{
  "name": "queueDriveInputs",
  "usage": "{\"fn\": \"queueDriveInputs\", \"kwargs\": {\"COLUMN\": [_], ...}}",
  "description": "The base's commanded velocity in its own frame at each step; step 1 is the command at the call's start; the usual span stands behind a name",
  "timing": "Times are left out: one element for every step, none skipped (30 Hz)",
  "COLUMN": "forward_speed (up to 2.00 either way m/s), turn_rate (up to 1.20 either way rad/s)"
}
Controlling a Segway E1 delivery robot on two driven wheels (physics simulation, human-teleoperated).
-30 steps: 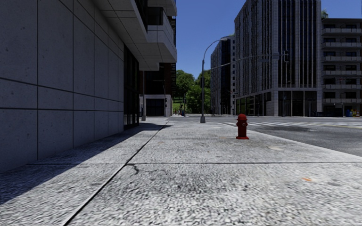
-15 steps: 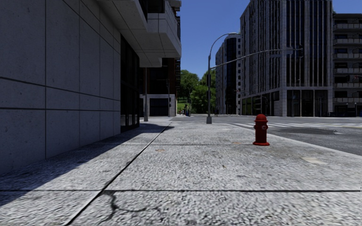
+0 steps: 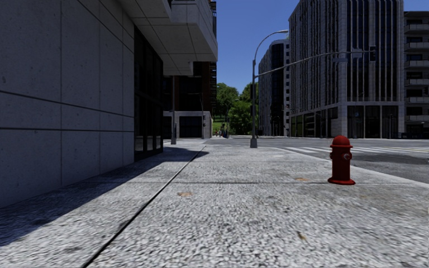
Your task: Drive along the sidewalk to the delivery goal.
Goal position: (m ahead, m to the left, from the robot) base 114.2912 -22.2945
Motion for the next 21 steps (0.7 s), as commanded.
{"fn": "queueDriveInputs", "kwargs": {"forward_speed": [2.0,2.0,2.0,2.0,2.0,2.0,2.0,2.0,2.0,2.0,2.0,2.0,2.0,2.0,2.0,2.0,2.0,2.0,2.0,2.0,2.0], "turn_rate": [0.0,0.0,0.0,0.0,0.0,0.0,0.01,0.11,0.15,0.15,0.16,0.19,0.19,0.22,0.24,0.24,0.24,0.24,0.24,0.24,0.24]}}
